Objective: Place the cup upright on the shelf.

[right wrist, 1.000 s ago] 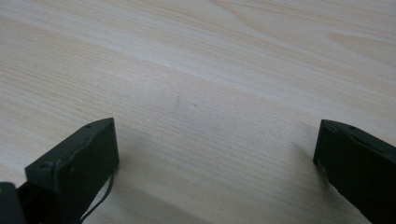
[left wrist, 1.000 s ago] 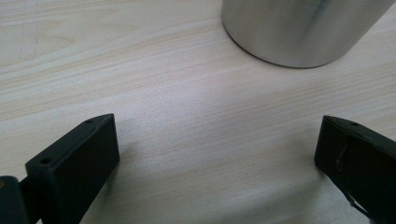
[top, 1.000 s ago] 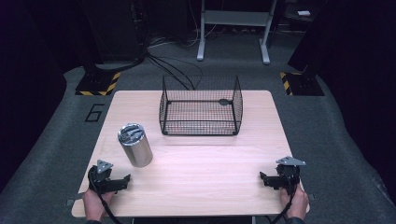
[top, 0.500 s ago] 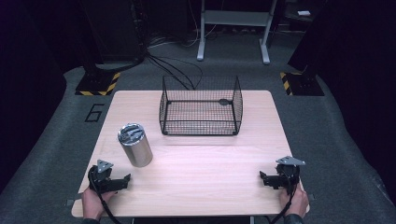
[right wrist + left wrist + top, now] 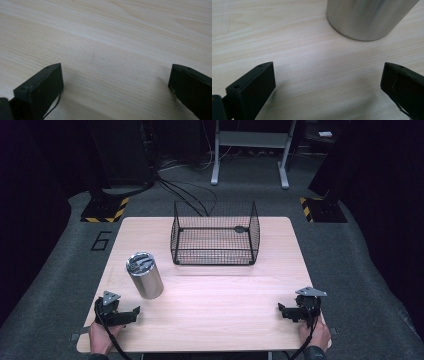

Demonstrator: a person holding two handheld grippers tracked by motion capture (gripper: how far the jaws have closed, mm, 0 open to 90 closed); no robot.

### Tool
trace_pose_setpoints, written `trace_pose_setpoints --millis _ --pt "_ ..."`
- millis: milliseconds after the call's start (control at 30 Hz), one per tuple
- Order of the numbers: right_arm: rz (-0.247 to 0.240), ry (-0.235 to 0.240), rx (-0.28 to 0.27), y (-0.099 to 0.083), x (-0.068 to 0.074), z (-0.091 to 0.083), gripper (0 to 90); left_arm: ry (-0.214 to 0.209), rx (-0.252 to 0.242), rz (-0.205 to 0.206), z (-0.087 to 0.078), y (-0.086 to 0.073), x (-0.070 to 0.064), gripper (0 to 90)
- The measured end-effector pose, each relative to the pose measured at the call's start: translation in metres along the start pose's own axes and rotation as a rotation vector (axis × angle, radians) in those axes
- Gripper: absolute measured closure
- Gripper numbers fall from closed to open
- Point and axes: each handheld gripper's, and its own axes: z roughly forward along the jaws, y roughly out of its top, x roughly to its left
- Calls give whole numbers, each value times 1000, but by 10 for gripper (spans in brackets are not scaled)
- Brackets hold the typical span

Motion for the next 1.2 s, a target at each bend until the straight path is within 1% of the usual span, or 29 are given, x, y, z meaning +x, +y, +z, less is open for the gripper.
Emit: trace_pose_setpoints --millis 67,133,167,200,233,300,367,433,467,533,633,667,700,900,933,967,1000,1067,1200 --pt "-7 0 2 0 -1 0 0 -10 -14 -4 -4 2 0 0" --pt "2 -1 -1 0 0 0 0 -25 -34 -12 -6 4 -2 0" --pt "-1 -1 1 0 0 0 0 -31 -44 -11 -7 5 -3 0" --pt "-5 0 4 0 0 0 0 -42 -48 -2 -9 7 -5 0" --pt "-5 0 4 0 0 0 0 -42 -48 -2 -9 7 -5 0" --pt "1 0 1 0 0 0 0 -47 -77 16 -13 12 -10 0" --pt "-4 0 3 0 0 0 0 -62 -79 11 -16 15 -12 0" --pt "-5 0 3 0 0 0 0 -67 -103 8 -18 20 -14 0" --pt "-5 0 3 0 0 0 0 -67 -103 8 -18 20 -14 0" --pt "-4 0 2 0 0 0 0 -78 -120 1 -20 25 -14 0" --pt "-4 0 2 0 0 0 0 -95 -138 5 -23 33 -16 0" --pt "-4 0 2 0 0 0 0 -99 -150 0 -24 35 -16 0" --pt "-4 0 3 0 0 0 0 -109 -155 6 -27 41 -16 0" --pt "-4 -1 2 0 0 0 0 -119 -213 5 -33 58 -17 0" --pt "-4 -1 2 0 0 0 0 -124 -211 6 -34 60 -17 0" --pt "-1 -1 1 0 0 0 0 -125 -222 6 -34 63 -17 0" --pt "-5 0 2 0 0 0 0 -129 -220 9 -35 65 -17 0" --pt "-4 0 2 0 0 0 0 -128 -233 11 -34 69 -19 0" --pt "-5 0 2 0 0 0 0 -133 -249 10 -34 74 -21 0"
